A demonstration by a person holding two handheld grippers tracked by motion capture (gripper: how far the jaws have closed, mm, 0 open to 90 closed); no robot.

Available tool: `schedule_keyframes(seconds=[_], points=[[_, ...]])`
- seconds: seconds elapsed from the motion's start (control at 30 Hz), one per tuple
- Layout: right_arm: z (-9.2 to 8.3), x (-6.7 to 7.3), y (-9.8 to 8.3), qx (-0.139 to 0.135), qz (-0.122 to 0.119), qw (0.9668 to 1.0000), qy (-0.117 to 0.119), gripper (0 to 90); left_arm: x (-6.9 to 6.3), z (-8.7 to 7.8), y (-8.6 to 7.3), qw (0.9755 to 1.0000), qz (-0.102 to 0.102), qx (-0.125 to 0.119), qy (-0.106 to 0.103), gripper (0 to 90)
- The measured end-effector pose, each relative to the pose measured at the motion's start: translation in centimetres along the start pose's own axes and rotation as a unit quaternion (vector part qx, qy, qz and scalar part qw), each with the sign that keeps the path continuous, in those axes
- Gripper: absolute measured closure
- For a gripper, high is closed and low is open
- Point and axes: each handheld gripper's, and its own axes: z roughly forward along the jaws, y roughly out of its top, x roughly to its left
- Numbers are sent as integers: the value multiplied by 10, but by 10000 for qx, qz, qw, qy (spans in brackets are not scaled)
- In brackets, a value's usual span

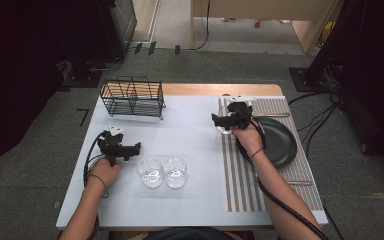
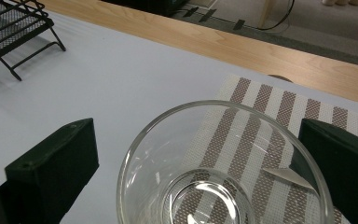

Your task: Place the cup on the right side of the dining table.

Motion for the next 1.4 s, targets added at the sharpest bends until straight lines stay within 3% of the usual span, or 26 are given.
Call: schedule_keyframes(seconds=[1.0, 1.4], points=[[-16, 5, 8, -85, -112, 9999, -81, 0, 0, 0, 0, 10000, 0, 8, -8, 0], [-23, 10, 11, -138, -198, 9997, 19, 0, 0, 0, 0, 10000, 1, 12, -10, 0]])
